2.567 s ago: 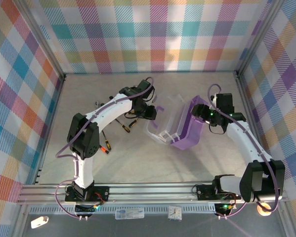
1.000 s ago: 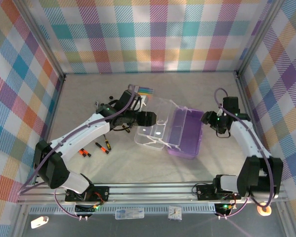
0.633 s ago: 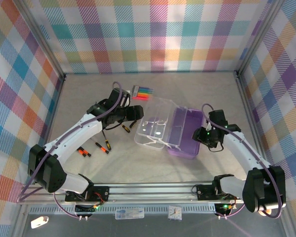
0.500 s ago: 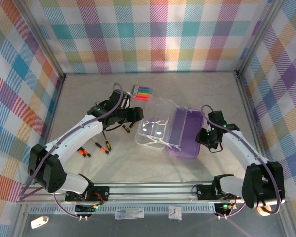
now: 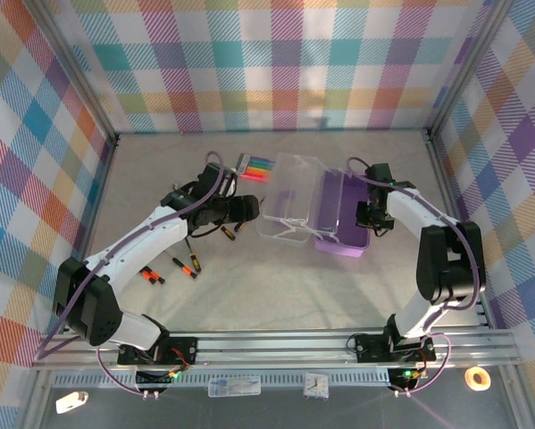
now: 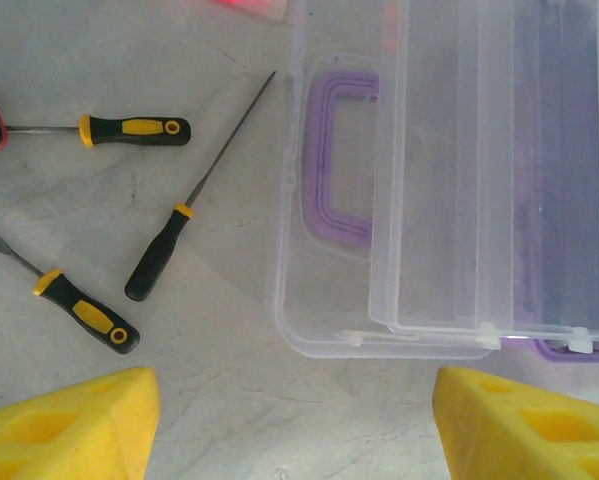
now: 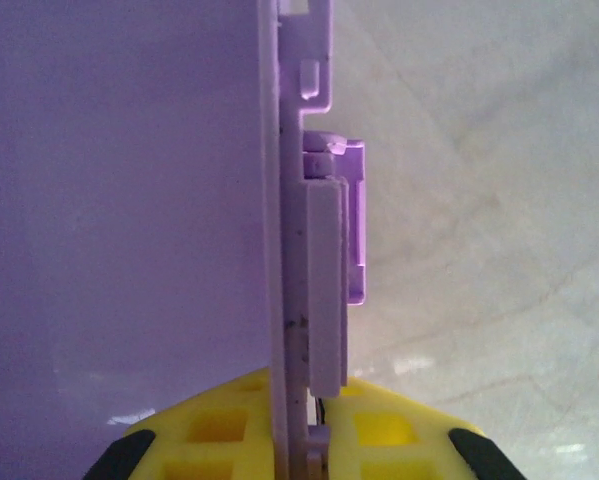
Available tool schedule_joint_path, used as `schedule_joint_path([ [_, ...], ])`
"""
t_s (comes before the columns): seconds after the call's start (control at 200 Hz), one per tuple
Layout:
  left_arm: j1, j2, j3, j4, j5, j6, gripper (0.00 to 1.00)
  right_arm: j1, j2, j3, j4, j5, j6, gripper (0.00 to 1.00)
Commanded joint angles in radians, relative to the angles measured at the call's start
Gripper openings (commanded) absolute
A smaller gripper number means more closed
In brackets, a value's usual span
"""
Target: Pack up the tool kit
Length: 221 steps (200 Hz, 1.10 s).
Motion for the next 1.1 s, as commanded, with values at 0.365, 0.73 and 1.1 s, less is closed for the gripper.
schedule_joint_path([
  [0.365,0.031,0.050,0.118,-0.054,-0.007,0.063,0.71,0.007,-0.111,-0.001,-0.046,0.014,-0.220,0.06],
  [0.73,0.043,0.063,0.120,-0.062,-0.037,0.052,0.70,0.005,0.022,0.044,-0.113,0.037,-0.241,0.16],
  [1.1,0.087,0.027,0.116,-0.102,-0.147,0.018,0.85,0.005,-0.136,0.137,-0.178,0.009,-0.148,0.63],
])
